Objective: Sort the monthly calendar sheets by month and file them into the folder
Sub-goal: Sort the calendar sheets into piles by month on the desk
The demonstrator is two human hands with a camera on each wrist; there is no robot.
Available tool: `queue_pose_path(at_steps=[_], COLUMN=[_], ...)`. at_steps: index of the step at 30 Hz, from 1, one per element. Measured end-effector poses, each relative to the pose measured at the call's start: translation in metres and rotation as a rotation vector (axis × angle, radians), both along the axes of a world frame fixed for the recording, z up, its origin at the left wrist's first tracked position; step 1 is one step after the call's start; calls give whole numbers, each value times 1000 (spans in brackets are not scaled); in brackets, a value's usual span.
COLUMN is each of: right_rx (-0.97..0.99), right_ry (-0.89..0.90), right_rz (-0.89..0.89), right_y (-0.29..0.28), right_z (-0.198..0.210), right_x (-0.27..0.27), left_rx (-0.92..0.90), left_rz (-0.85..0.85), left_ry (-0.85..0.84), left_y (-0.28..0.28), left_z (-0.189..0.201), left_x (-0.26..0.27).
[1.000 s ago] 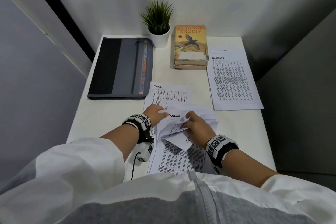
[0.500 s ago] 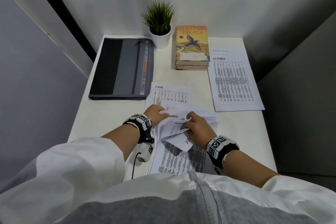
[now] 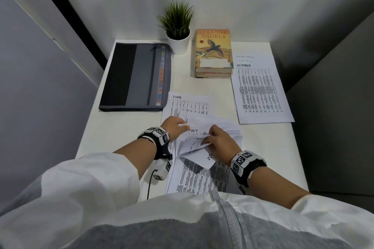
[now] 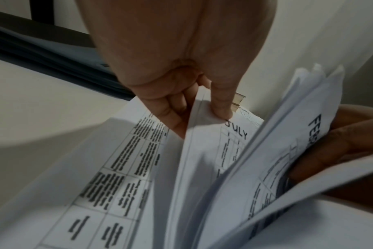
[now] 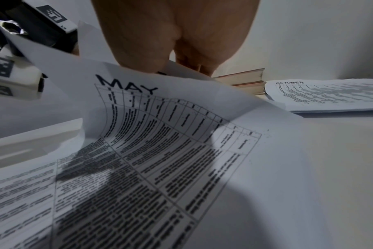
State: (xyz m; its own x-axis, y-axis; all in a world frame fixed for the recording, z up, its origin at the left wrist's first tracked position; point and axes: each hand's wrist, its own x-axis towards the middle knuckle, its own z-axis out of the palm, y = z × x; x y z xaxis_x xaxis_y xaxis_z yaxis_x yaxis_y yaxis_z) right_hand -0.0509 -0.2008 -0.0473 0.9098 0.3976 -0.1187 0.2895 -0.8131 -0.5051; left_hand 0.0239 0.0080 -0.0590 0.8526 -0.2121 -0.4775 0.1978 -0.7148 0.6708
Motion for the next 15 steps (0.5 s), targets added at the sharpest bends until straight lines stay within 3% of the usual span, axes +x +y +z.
queue_pose_path(at_steps=[8,12,15], right_rx=[-30,-39,-17], right_ry=[-70,-125,-60], right_rz=[24,34,30], right_y=[2,2,2], right_z=[0,4,4], right_x=[-1,-2,-2], left_rx=[-109,-39,-2], left_rz=[102,52,23], left_ry=[33,14,14], left_y=[-8,-2,1], left_z=[-2,0,-2], left_x=[-3,-1,0])
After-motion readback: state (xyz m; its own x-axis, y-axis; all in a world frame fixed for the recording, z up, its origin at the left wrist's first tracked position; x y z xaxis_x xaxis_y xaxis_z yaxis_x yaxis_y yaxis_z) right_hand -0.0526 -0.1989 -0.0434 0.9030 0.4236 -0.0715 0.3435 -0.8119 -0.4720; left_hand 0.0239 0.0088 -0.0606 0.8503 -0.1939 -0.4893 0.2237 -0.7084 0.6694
